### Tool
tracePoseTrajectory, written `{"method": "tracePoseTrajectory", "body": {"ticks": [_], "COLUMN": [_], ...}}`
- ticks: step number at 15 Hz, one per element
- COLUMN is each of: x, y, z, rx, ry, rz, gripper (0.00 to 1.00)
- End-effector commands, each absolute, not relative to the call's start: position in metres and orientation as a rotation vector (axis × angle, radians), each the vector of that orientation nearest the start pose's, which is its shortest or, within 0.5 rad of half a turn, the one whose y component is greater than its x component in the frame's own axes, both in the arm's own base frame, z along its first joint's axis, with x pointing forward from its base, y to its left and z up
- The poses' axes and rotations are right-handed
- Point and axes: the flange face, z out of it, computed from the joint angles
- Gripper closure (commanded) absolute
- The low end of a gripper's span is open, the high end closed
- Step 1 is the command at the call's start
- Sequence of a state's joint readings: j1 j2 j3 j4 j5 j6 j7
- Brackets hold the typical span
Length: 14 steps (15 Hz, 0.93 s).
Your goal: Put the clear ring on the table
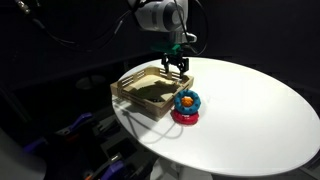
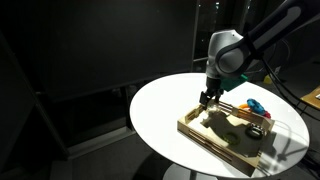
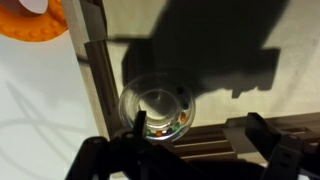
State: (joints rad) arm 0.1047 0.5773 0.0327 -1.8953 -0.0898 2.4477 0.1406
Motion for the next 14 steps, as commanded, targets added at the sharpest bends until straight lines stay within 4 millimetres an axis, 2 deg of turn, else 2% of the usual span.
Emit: {"method": "tracePoseTrajectory", "body": {"ticks": [1, 14], "x": [0.634, 0.632], "y": [0.083, 0.083], "z": [0.188, 0.168], "rx": [-3.173, -3.149], "ry": [-0.141, -0.139], "rz": [0.022, 0.079], "gripper": [0.0, 0.0]}}
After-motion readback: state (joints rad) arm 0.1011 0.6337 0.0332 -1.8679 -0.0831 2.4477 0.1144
